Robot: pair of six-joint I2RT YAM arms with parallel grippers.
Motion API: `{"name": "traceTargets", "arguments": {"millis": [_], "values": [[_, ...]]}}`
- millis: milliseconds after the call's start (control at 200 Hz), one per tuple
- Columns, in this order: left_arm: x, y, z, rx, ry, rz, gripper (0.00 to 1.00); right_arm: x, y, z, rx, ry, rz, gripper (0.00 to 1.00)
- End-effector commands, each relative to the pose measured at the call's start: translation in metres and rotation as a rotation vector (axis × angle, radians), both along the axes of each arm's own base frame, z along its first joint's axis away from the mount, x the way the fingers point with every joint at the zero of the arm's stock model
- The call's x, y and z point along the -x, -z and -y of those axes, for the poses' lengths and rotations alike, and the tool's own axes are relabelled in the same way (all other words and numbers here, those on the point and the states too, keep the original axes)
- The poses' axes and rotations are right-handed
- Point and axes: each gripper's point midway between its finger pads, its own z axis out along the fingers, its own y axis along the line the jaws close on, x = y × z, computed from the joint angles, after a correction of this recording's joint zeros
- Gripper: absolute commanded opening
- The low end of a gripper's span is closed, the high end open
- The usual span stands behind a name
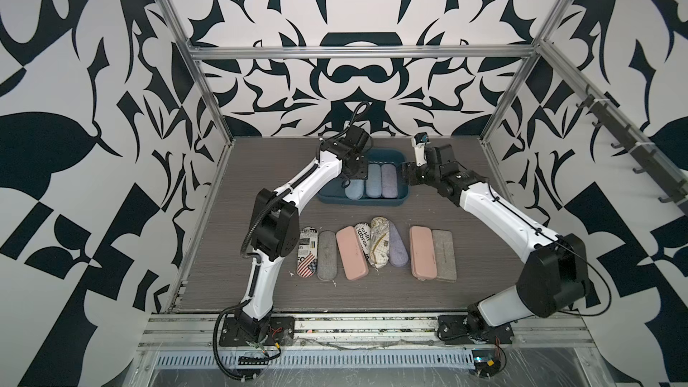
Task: Put the glasses cases into the storage boxes
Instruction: Place the glasses case in the storage box.
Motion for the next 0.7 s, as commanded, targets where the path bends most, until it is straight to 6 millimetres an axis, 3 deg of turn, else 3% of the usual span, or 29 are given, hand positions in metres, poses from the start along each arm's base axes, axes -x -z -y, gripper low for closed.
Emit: {"name": "traceTargets", "arguments": {"millis": [0,310,695], "values": [[-0.021,-0.002,-0.004,0.019,-0.011,0.04,0.54,-0.001,-0.021,0.004,-0.009,0.011,0.062,0.84],[-0.045,0.026,0.011,0.031,-0.005,0.037,0.54,-0.002,-0.017,0.004,-0.003,0.013,0.055,0.84],[-0.048,0.066,0.014,0.017,-0.022,-0.022,0.54,-0.005,-0.014,0.003,-0.004,0.009,0.046,0.84]]}}
